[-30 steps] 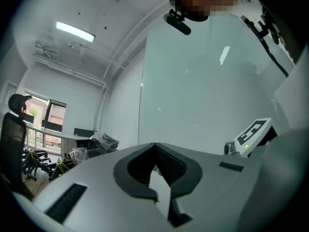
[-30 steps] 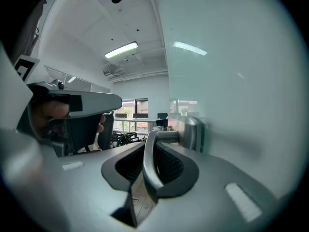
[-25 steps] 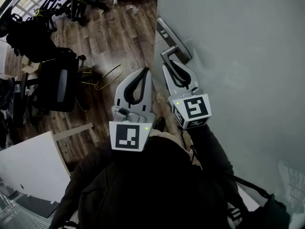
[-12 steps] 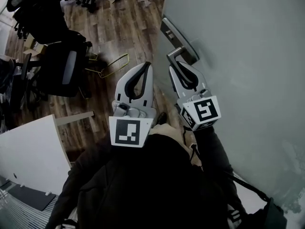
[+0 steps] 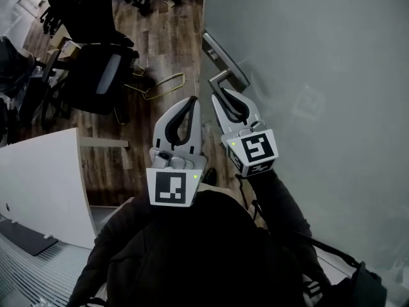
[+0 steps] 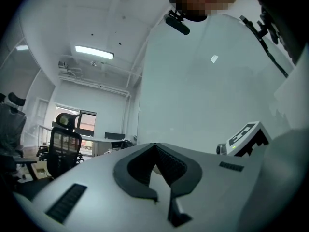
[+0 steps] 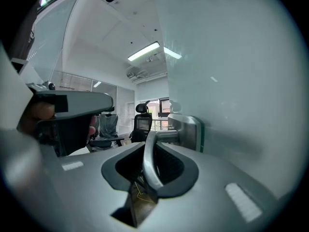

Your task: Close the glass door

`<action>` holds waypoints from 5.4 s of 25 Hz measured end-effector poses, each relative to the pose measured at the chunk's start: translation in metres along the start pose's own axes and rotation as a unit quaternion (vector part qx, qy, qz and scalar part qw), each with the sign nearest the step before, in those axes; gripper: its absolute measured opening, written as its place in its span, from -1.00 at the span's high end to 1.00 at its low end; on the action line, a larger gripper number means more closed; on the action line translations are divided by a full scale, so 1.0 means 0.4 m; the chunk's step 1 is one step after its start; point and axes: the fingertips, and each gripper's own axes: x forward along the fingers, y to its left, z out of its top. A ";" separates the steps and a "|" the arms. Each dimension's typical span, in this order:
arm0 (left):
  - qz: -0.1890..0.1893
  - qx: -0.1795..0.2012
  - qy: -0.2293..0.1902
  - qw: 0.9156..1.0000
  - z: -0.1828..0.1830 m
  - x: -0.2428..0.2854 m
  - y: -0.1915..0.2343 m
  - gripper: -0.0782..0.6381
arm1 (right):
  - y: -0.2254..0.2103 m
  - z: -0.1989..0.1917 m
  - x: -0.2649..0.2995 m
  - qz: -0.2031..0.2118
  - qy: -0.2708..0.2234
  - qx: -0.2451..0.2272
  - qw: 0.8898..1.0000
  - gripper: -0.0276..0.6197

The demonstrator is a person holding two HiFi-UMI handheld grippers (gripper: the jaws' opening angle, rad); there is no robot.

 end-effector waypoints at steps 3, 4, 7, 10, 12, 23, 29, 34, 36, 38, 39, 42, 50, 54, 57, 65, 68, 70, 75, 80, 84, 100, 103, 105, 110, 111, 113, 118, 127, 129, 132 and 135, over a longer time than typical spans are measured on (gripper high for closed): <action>0.022 0.008 0.007 1.000 0.009 -0.123 0.038 0.79 | 0.095 0.013 0.002 0.008 0.002 -0.004 1.000 0.72; 0.032 0.009 0.008 0.999 0.010 -0.161 0.050 0.79 | 0.120 0.014 -0.003 0.012 0.001 -0.005 1.000 0.72; 0.063 0.007 -0.006 0.998 0.006 -0.326 0.067 0.79 | 0.240 -0.023 -0.067 0.022 -0.004 -0.014 1.000 0.72; 0.070 0.008 -0.017 0.997 -0.017 -0.508 0.065 0.79 | 0.384 -0.070 -0.147 0.027 -0.014 -0.022 0.999 0.72; 0.074 0.007 -0.011 0.997 -0.035 -0.548 0.078 0.79 | 0.420 -0.076 -0.151 0.036 -0.018 -0.022 0.999 0.72; 0.074 0.014 -0.005 0.997 0.011 -0.709 0.095 0.79 | 0.638 -0.074 -0.185 0.092 -0.006 -0.024 0.995 0.72; 0.117 0.012 0.008 0.993 -0.001 -0.778 0.051 0.79 | 0.694 -0.082 -0.205 0.138 0.000 -0.034 0.990 0.72; 0.160 0.003 0.022 0.987 -0.002 -0.792 0.040 0.79 | 0.700 -0.067 -0.209 0.166 -0.002 -0.028 0.986 0.72; 0.169 0.006 0.013 0.985 0.016 -0.813 0.042 0.79 | 0.726 -0.072 -0.221 0.179 0.003 -0.031 0.983 0.72; 0.173 0.009 0.007 0.985 0.017 -0.867 0.048 0.79 | 0.775 -0.085 -0.242 0.187 0.004 -0.038 0.982 0.72; 0.174 0.008 0.005 0.985 0.012 -0.906 0.056 0.79 | 0.808 -0.093 -0.253 0.189 0.001 -0.041 0.981 0.72; 0.179 0.003 0.002 0.984 0.003 -1.008 0.083 0.79 | 0.887 -0.113 -0.278 0.192 -0.002 -0.041 0.981 0.72; 0.185 0.010 0.018 0.982 0.019 -1.134 0.068 0.79 | 0.993 -0.119 -0.346 0.223 0.004 -0.038 0.974 0.72; 0.207 0.005 0.022 0.978 0.016 -1.201 0.049 0.79 | 1.062 -0.132 -0.389 0.246 0.002 -0.045 0.968 0.72; 0.230 0.005 0.022 0.973 0.015 -1.230 0.021 0.79 | 1.090 -0.140 -0.413 0.265 0.004 -0.045 0.963 0.72; 0.279 0.012 0.009 0.960 0.017 -1.454 -0.029 0.79 | 1.279 -0.187 -0.542 0.306 0.004 -0.070 0.949 0.72; 0.283 0.015 0.011 0.959 0.017 -1.486 -0.029 0.79 | 1.305 -0.196 -0.563 0.312 0.008 -0.073 0.947 0.72; 0.290 0.009 0.018 0.957 0.002 -1.497 -0.025 0.79 | 1.304 -0.197 -0.568 0.321 0.007 -0.068 0.945 0.72; 0.296 0.003 0.033 0.955 -0.026 -1.518 -0.032 0.79 | 1.297 -0.199 -0.591 0.341 0.001 -0.056 0.938 0.72; 0.299 0.006 0.027 0.954 -0.009 -1.524 -0.048 0.79 | 1.326 -0.214 -0.611 0.360 0.009 -0.053 0.931 0.72; 0.308 0.005 0.027 0.951 0.021 -1.521 -0.067 0.79 | 1.353 -0.200 -0.627 0.374 0.015 -0.058 0.925 0.72; 0.354 0.017 0.033 0.934 0.039 -1.766 -0.166 0.79 | 1.492 -0.241 -0.814 0.421 0.016 -0.064 0.905 0.72; 0.347 0.017 0.029 0.937 0.041 -1.815 -0.160 0.79 | 1.516 -0.263 -0.842 0.426 0.022 -0.062 0.903 0.72; 0.344 0.011 0.025 0.939 0.040 -1.834 -0.154 0.79 | 1.533 -0.272 -0.855 0.433 0.024 -0.063 0.899 0.72; 0.327 0.009 0.030 0.945 0.014 -1.847 -0.169 0.79 | 1.574 -0.288 -0.888 0.444 0.019 -0.063 0.894 0.72; 0.328 0.007 0.029 0.944 0.012 -1.847 -0.173 0.79 | 1.580 -0.289 -0.893 0.448 0.020 -0.062 0.892 0.72; 0.334 0.008 0.029 0.942 0.019 -1.845 -0.181 0.79 | 1.590 -0.288 -0.903 0.455 0.023 -0.062 0.888 0.72; 0.358 0.022 0.029 0.933 0.036 -1.863 -0.208 0.79 | 1.614 -0.294 -0.924 0.464 0.026 -0.058 0.883 0.72; 0.391 0.025 0.041 0.919 0.023 -1.922 -0.260 0.79 | 1.644 -0.315 -0.971 0.481 0.020 -0.070 0.874 0.72; 0.389 0.024 0.037 0.920 0.033 -1.925 -0.264 0.79 | 1.651 -0.314 -0.979 0.479 0.022 -0.070 0.875 0.72; 0.382 0.035 0.036 0.923 0.048 -1.928 -0.274 0.79 | 1.661 -0.313 -0.987 0.480 0.025 -0.069 0.874 0.73; 0.386 0.036 0.031 0.921 0.059 -1.928 -0.277 0.79 | 1.660 -0.314 -0.993 0.483 0.027 -0.070 0.872 0.73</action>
